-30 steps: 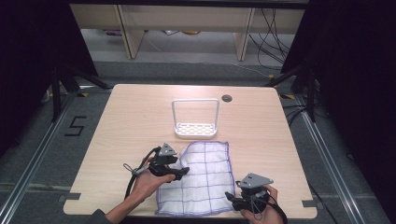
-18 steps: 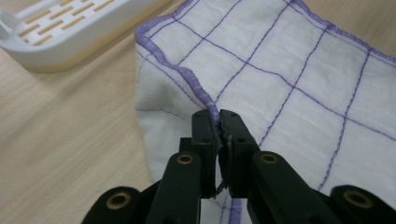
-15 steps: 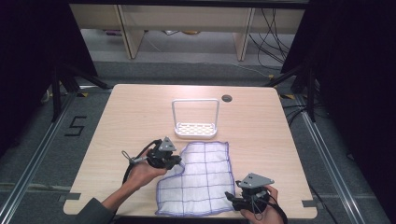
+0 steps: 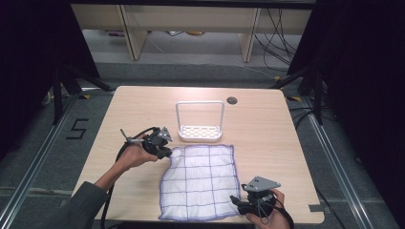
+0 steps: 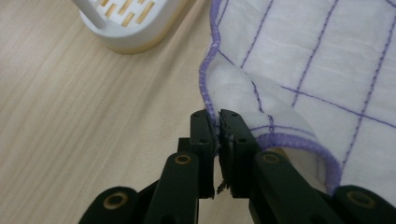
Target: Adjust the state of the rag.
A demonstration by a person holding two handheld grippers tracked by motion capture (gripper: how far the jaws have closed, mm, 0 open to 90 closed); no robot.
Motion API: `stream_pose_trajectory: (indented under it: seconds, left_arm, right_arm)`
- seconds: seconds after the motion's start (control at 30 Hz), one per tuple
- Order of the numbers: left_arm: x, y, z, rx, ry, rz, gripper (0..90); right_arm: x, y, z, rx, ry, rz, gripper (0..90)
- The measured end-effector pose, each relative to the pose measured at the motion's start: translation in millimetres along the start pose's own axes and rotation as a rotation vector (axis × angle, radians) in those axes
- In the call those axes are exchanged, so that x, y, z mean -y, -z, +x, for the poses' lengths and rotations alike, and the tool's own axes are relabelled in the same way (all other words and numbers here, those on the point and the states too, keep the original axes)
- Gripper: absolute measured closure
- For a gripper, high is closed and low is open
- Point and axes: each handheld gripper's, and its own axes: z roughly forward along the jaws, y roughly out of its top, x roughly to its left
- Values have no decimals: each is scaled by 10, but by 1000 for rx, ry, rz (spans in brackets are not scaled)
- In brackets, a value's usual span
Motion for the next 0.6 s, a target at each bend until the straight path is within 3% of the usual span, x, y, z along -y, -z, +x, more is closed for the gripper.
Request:
stream_pose_trajectory:
  seconds: [0.17, 0.27, 0.3, 0.33, 0.37, 0.43, 0.57, 0.6]
  left_arm:
    - [9, -17, 107, -12, 21, 0, 826]
    - [28, -36, 171, -11, 53, -11, 794]
    - [46, -45, 214, -16, 87, -22, 776]
    - [46, -45, 214, -16, 87, -22, 749]
    - [66, -44, 252, -5, 120, -45, 720]
    - [79, -31, 274, -6, 141, -62, 661]
    - [98, -32, 288, -18, 185, -63, 511]
    - [127, -54, 293, -38, 239, -71, 464]
  right_arm:
    - [3, -13, -26, 3, 21, -2, 418]
    - [-1, -15, -18, -3, 8, 11, 415]
    - [-3, -14, -4, -8, -9, 15, 414]
    - [-3, -14, -4, -8, -9, 15, 414]
    - [0, -25, -12, -6, 5, 11, 412]
    - [-1, -31, -23, -7, 16, 5, 412]
    - [-14, -35, -34, -8, 5, 4, 410]
    - [-35, -42, -48, -6, 4, 1, 409]
